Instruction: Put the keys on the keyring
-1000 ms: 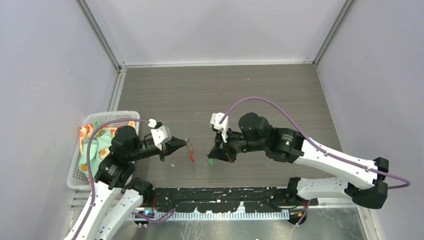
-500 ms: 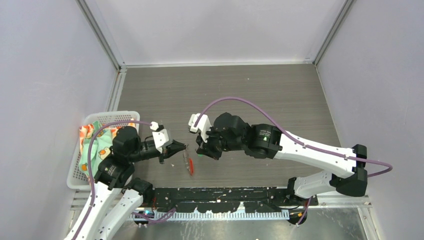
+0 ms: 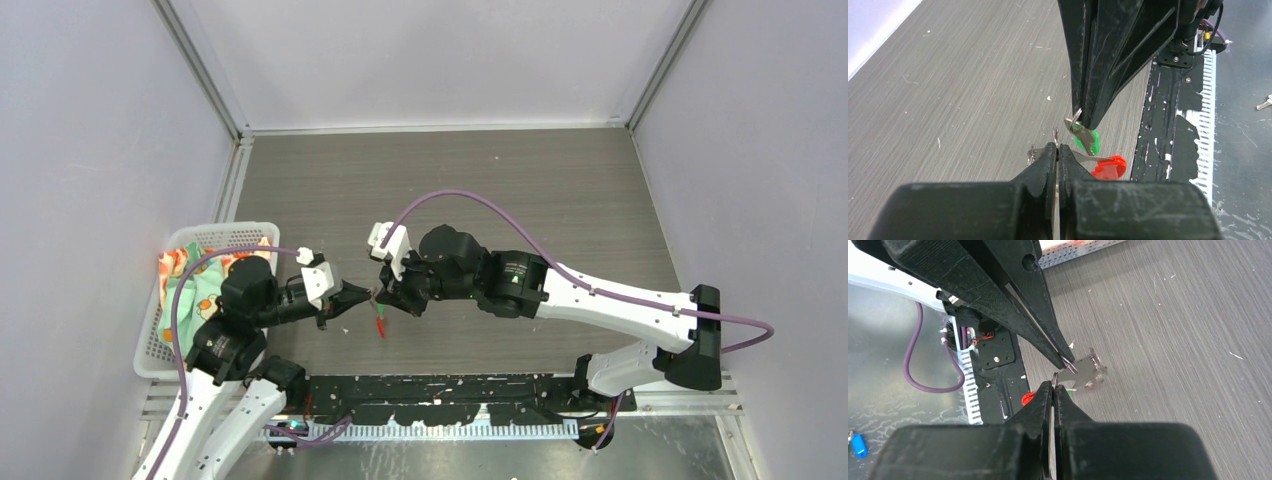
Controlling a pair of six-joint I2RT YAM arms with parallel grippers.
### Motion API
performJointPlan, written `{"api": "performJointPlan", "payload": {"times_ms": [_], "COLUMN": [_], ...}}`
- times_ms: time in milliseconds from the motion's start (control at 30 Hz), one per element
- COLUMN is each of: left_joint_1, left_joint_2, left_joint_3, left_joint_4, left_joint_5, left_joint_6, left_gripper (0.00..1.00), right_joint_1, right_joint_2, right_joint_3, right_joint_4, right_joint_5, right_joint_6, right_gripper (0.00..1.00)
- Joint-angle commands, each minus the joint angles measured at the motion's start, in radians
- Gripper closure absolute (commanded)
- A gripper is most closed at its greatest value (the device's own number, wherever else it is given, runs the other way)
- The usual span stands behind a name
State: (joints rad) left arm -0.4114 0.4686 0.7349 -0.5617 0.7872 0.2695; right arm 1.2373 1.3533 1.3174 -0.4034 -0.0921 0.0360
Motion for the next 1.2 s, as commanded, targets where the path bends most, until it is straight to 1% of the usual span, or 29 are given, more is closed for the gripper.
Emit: {"api": "performJointPlan", "payload": {"times_ms": [0, 367, 700, 800, 900, 1167], "left_joint_1": [-0.003, -0.003, -0.003, -0.003, -0.003, -0.003], "left_joint_2": [-0.005, -0.014, -0.066, -0.071, -0.065, -0.054], "left_joint_3": [0.034, 0.032, -0.002, -0.008, -0.006, -0.008], "left_joint_4": [0.033, 0.034, 0.030, 0.016, 0.011, 0.008], "left_joint_5": [0.002, 0.024, 0.058, 0.058, 0.048, 0.032], "left_joint_6": [0.002, 0.008, 0.065, 0.089, 0.095, 0.095], "left_gripper": [1.00, 0.99, 0.99, 1.00, 0.99, 0.99], "right_joint_1": [0.006, 0.006, 0.007, 0.005, 0.007, 0.006], "right_joint_2": [0.005, 0.025, 0.038, 0.034, 0.028, 0.001], "right_joint_3": [0.001, 0.023, 0.044, 0.042, 0.040, 0.028], "right_joint_4": [0.084, 0.074, 0.055, 0.059, 0.063, 0.089], "right_joint_5": [-0.037, -0.027, 0.003, -0.004, -0.025, -0.022], "right_joint_6": [0.020, 0.014, 0.019, 0.022, 0.021, 0.027], "right_gripper": [0.99, 0.99, 0.99, 0.99, 0.99, 0.99]}}
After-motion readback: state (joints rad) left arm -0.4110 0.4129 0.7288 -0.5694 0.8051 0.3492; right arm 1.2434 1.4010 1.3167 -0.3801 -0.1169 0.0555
